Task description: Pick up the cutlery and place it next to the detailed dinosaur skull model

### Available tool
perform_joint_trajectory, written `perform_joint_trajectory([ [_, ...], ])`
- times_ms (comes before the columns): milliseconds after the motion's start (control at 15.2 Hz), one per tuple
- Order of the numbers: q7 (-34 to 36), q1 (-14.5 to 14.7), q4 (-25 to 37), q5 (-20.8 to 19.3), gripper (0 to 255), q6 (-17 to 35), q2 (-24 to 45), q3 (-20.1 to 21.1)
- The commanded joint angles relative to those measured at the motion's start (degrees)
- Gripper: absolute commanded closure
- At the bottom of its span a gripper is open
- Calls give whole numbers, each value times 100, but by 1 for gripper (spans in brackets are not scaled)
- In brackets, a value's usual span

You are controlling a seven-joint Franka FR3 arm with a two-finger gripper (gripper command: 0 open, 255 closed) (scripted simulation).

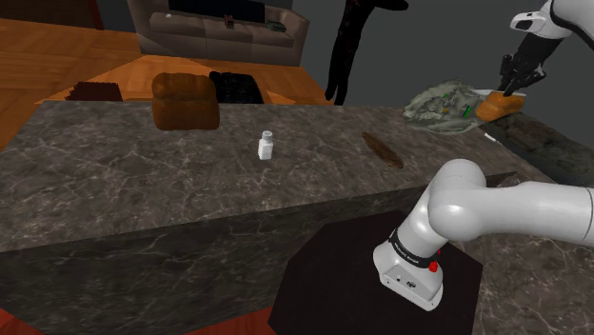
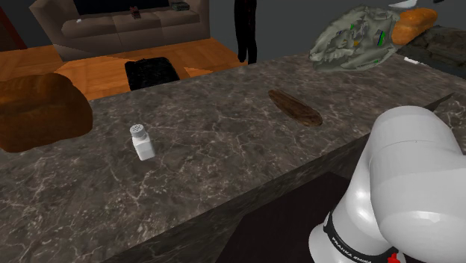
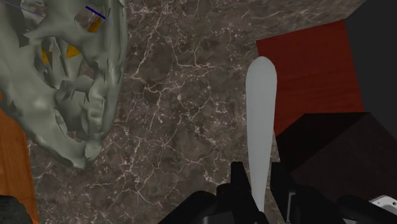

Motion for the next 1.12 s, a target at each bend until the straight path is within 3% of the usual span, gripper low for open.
perform_joint_trajectory([
  [0,-311,28,217,-236,255,41,-13,-238],
  [594,-1559,648,1763,-1017,255,291,311,-1360],
  [1056,-2607,1591,3485,-1514,255,447,606,-2340],
])
